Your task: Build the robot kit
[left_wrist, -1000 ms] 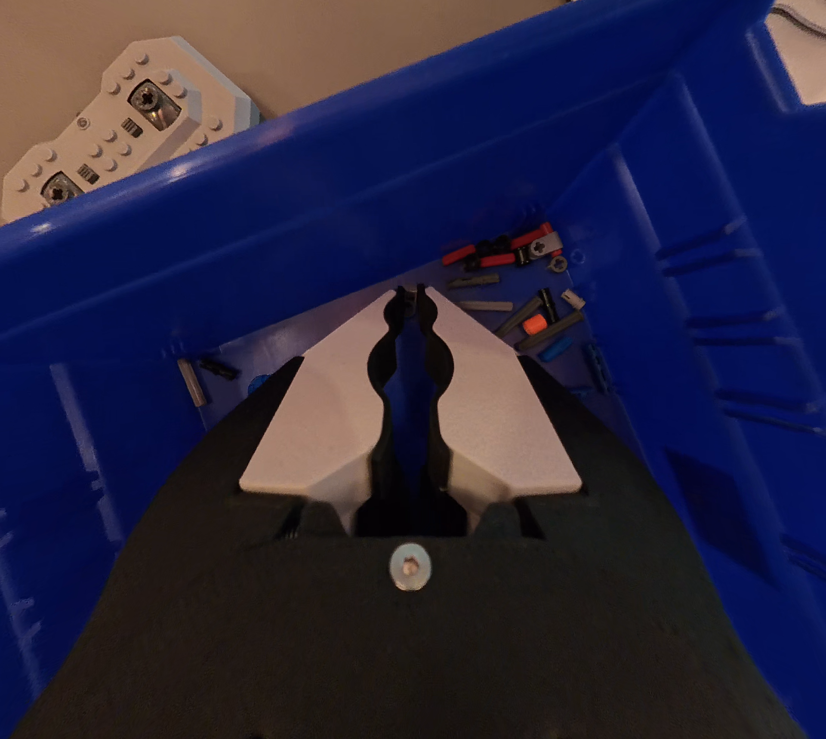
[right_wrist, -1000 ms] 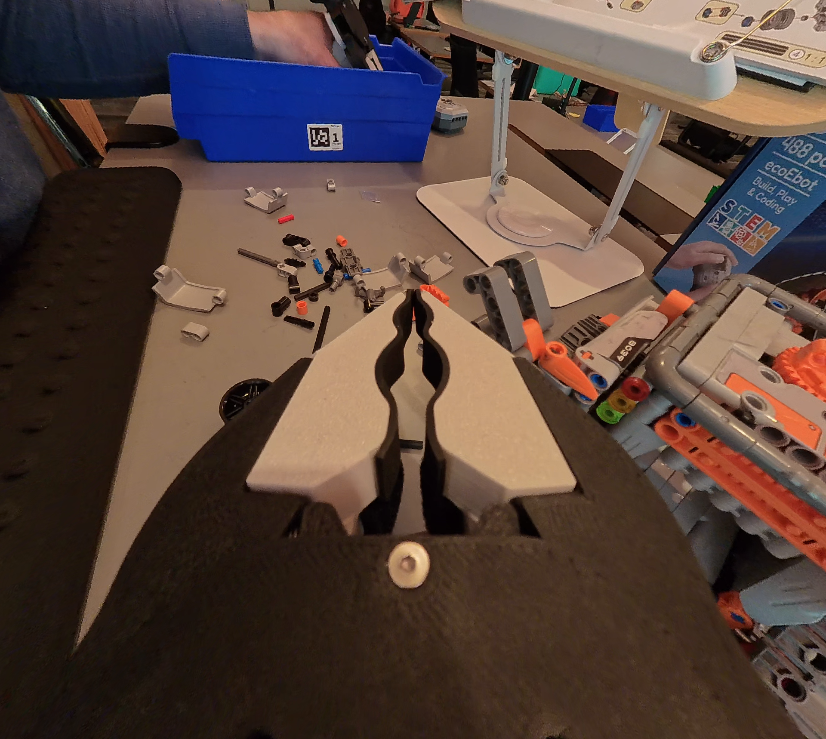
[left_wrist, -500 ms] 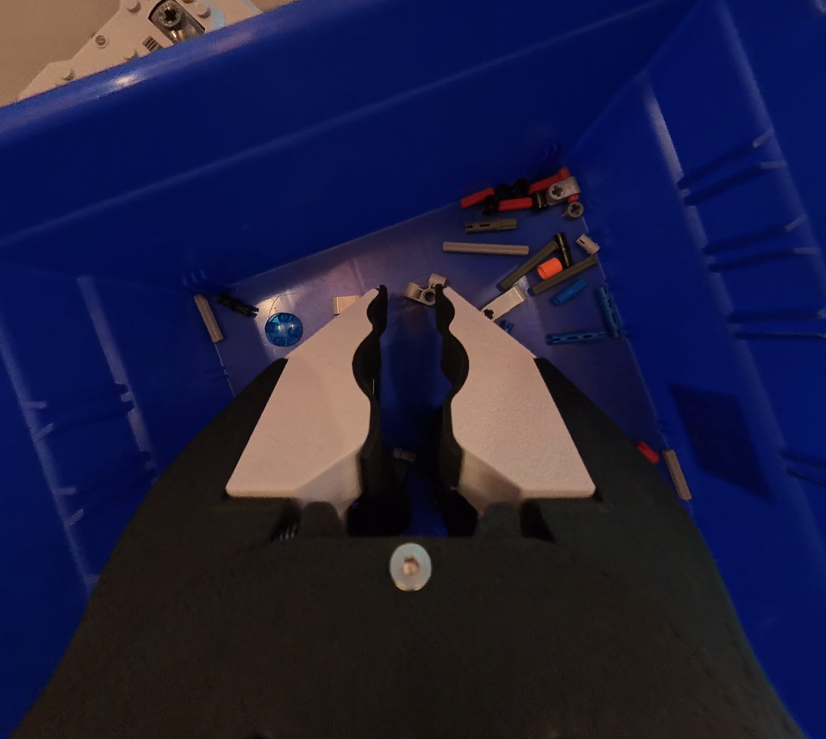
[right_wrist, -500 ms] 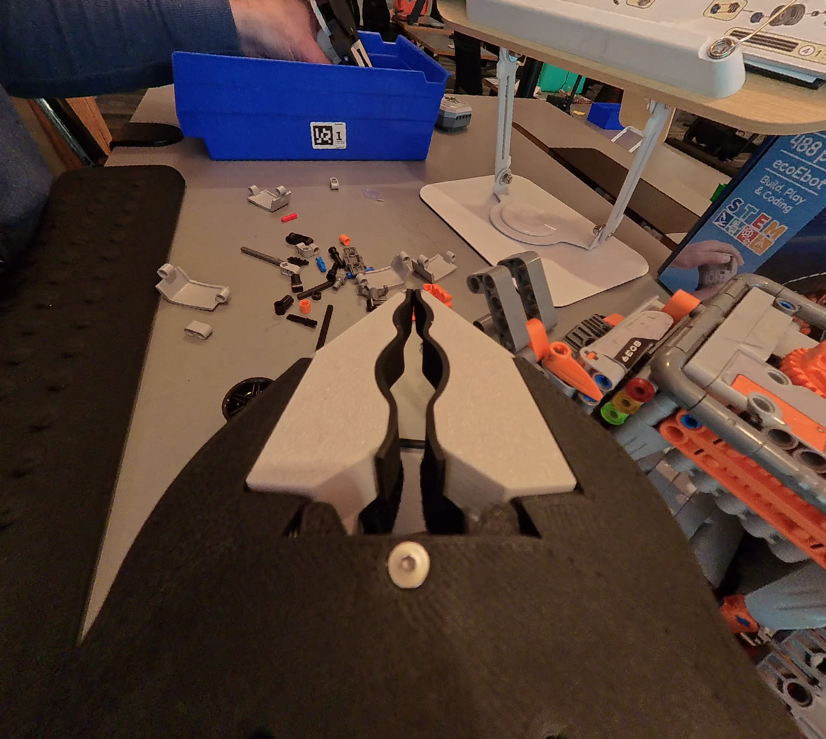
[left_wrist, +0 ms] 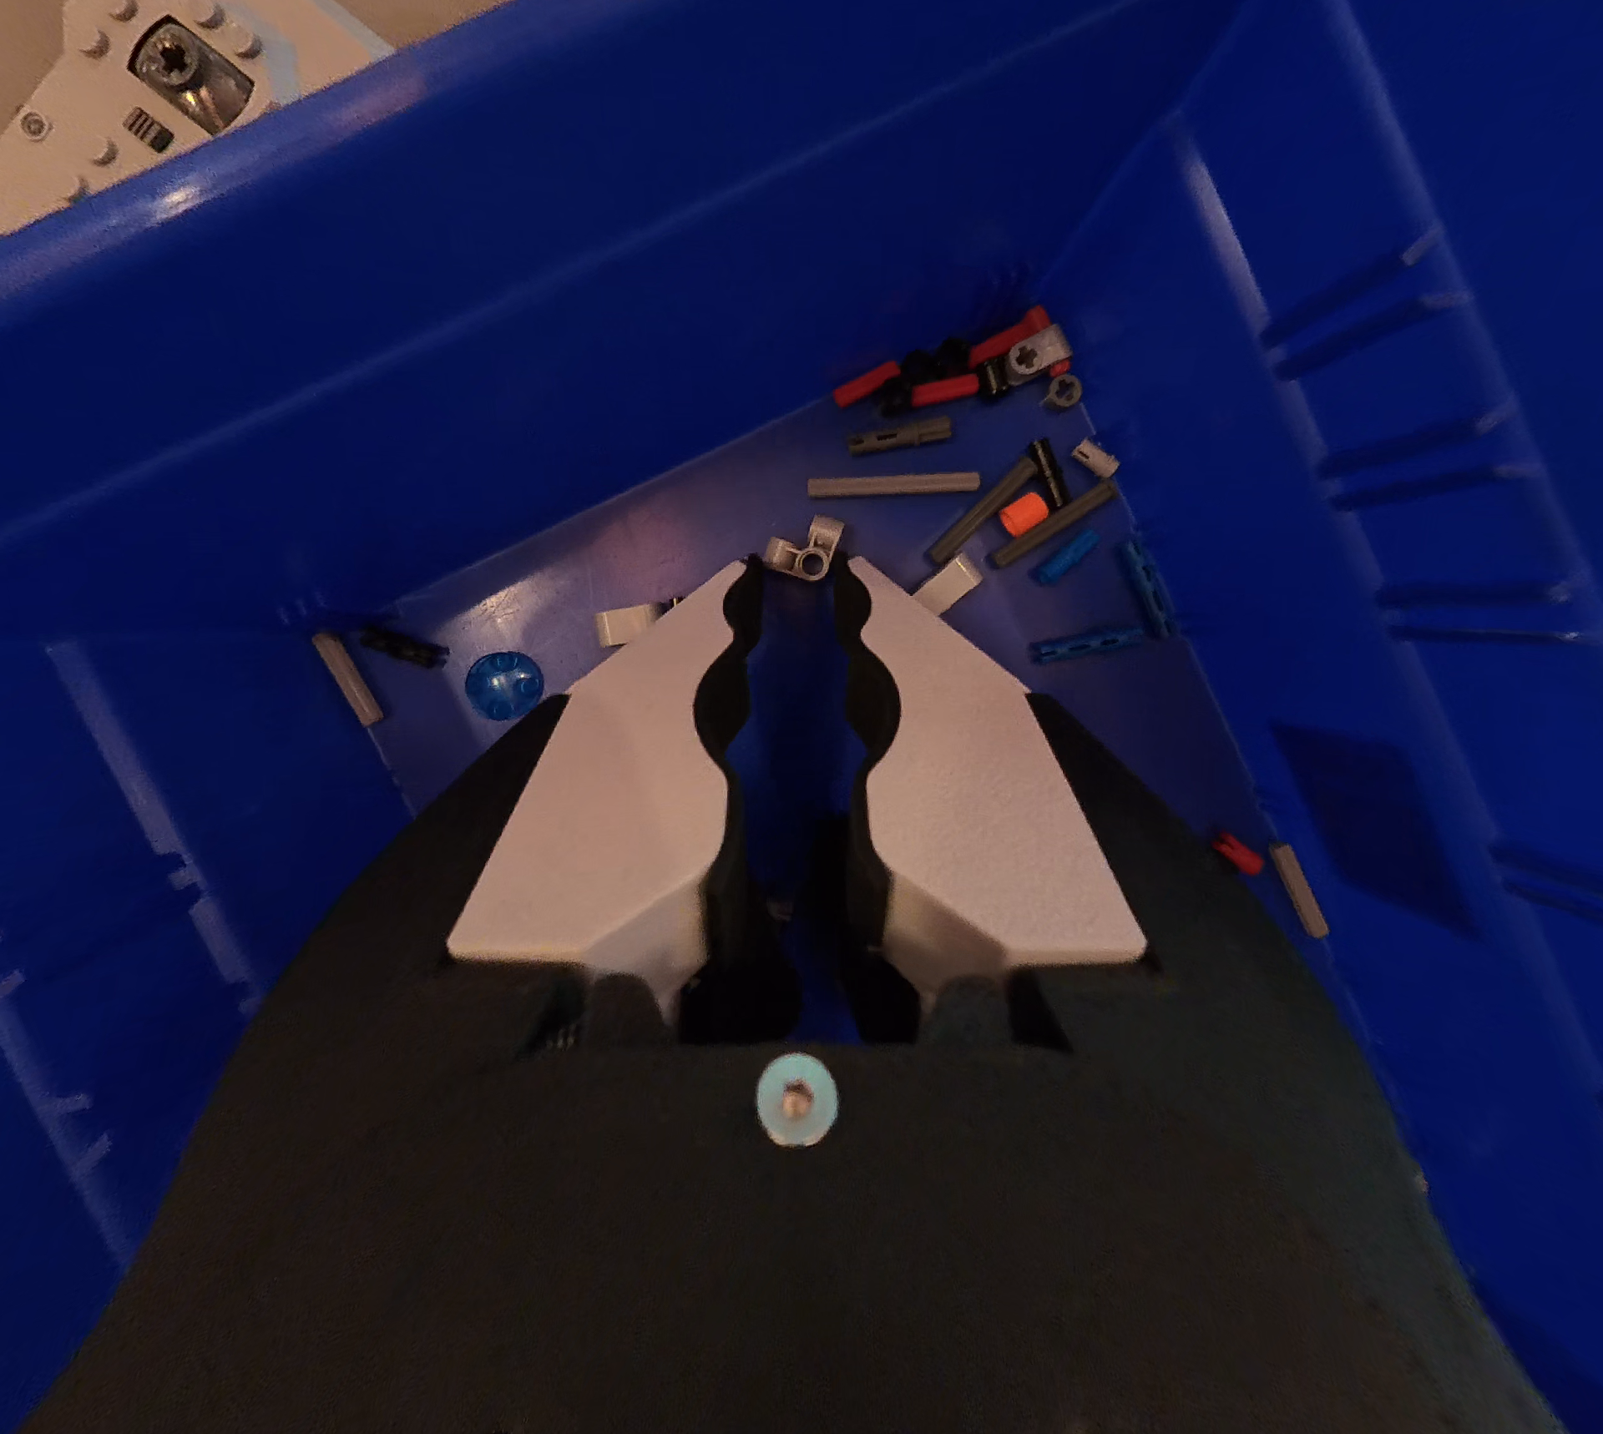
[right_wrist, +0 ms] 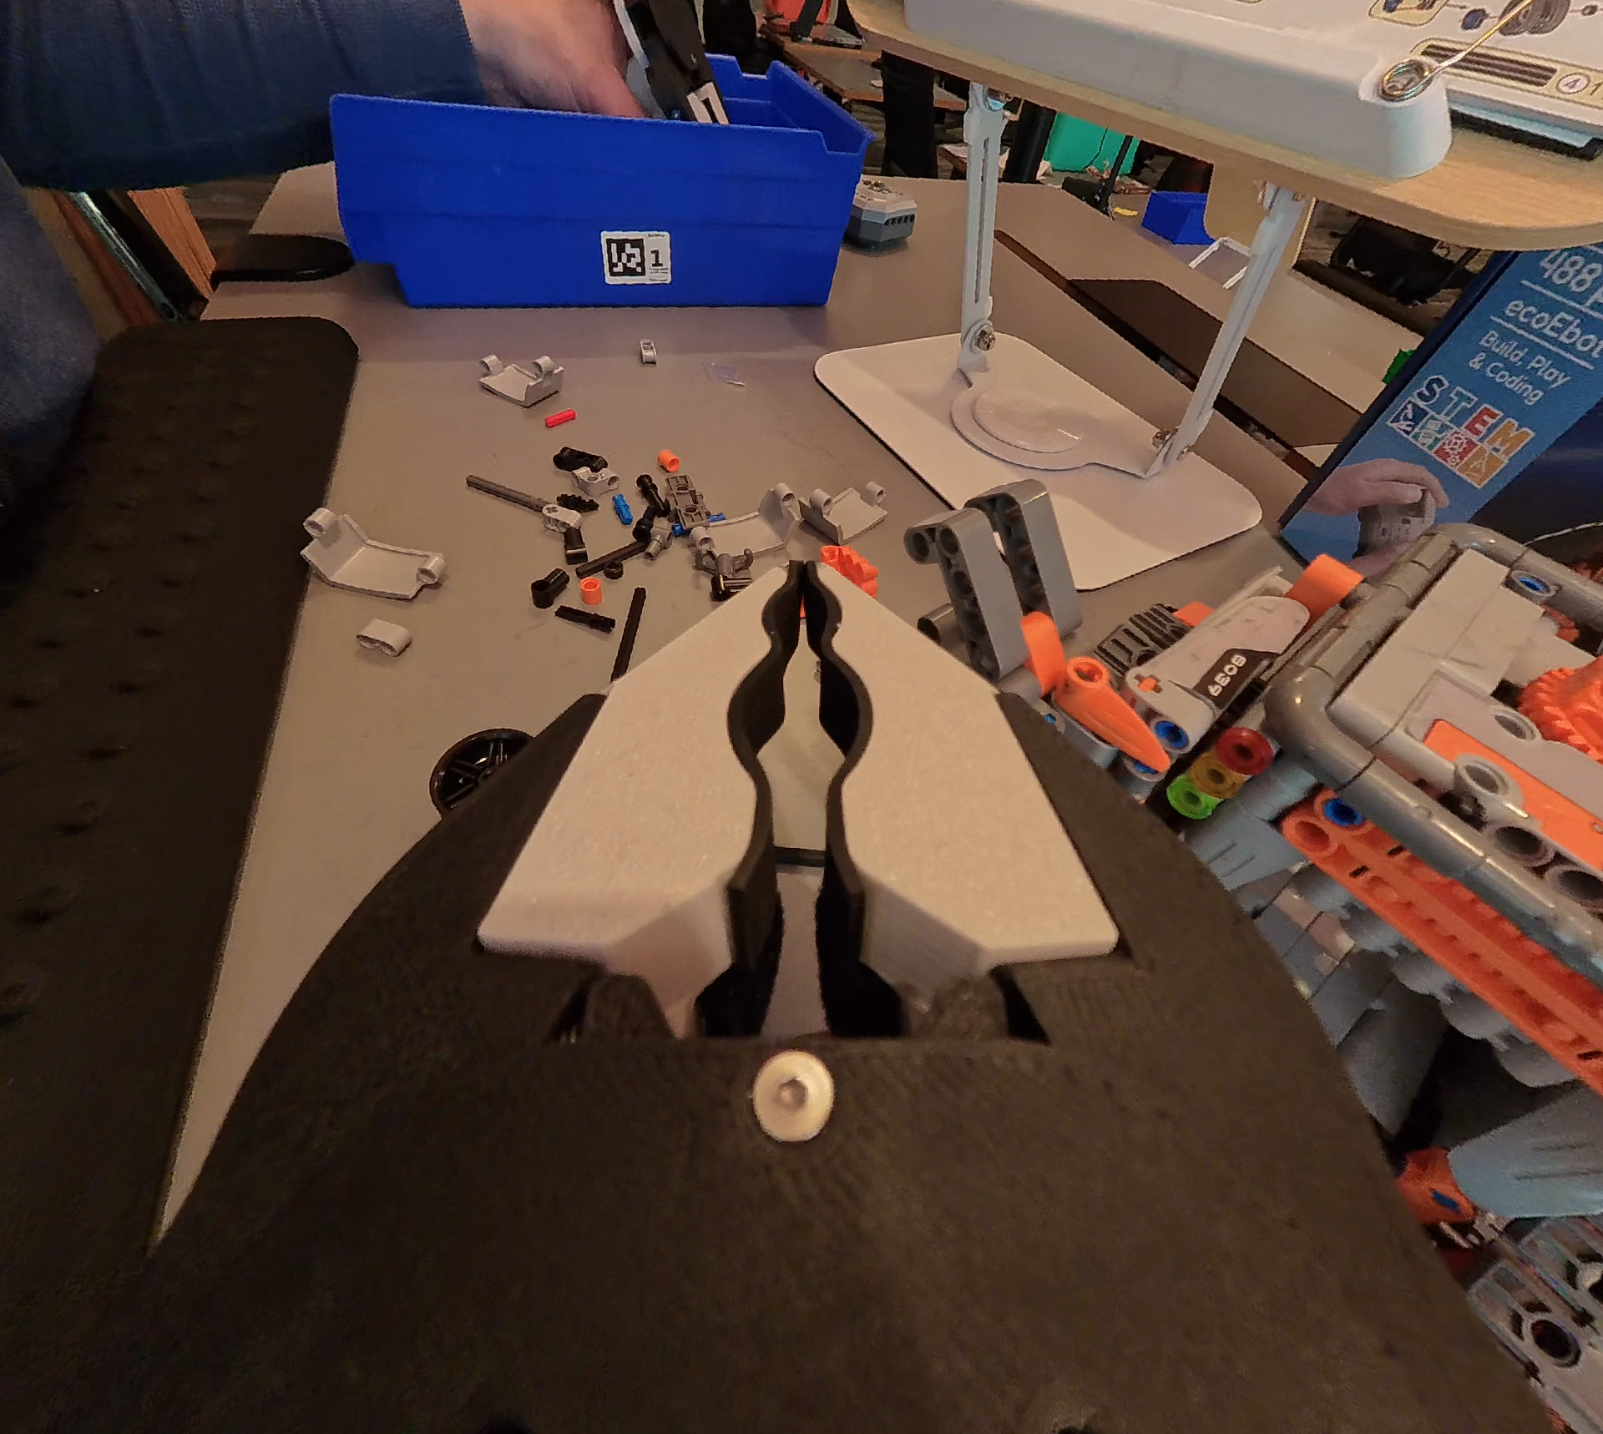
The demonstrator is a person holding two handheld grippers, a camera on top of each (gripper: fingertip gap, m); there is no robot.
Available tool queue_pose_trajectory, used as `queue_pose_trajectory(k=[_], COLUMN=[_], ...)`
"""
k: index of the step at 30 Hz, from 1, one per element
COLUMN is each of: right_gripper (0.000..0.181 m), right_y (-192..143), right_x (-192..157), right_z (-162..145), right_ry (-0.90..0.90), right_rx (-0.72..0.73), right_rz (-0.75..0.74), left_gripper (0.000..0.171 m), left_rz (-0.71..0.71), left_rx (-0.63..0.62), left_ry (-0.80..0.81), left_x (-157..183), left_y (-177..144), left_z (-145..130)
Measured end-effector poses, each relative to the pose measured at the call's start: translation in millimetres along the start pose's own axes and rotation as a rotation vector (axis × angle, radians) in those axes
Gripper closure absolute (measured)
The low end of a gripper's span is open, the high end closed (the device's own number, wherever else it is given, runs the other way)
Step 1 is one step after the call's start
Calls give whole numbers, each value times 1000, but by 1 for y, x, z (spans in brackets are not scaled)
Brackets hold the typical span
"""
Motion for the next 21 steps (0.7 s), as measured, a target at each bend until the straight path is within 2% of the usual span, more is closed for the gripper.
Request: queue_pose_trajectory(k=[4, 8, 10, 11, 12, 14, 17, 19, 21], right_gripper=[181, 181, 181, 181, 181, 181, 181, 181, 181], right_y=[-1, -1, -1, -1, -1, -1, -1, -2, -4], right_x=[0, 0, -1, -1, -1, -1, -2, -2, -2], right_z=[2, 3, 3, 4, 4, 4, 5, 7, 9], right_ry=[-4, -5, -5, -5, -6, -5, -9, -14, -17], right_rx=[5, 10, 12, 13, 13, 13, 19, 22, 29], right_rz=[-2, -2, -1, -1, -1, 1, 3, 1, -2], left_gripper=[159, 159, 160, 171, 171, 171, 171, 171, 171], left_rz=[27, 61, 61, 40, 6, -15, -26, -8, -15], left_rx=[23, 102, 167, 230, 284, 315, 311, 276, 242], left_ry=[2, 26, 62, 86, 109, 181, 271, 295, 262], left_x=[0, 12, 30, 45, 63, 96, 132, 136, 126], left_y=[-7, -42, -71, -87, -102, -122, -128, -121, -114], left_z=[2, 17, 31, 42, 53, 66, 73, 67, 56])
Point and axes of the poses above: each gripper's, where its closed fingertips meet, y out along the fingers, z out of its top, x = y × z across the jaws, the point moved 2 cm from there along -y, back along the fingers, and after that the axes turned 5 degrees about -z, right-handed, at the moved point
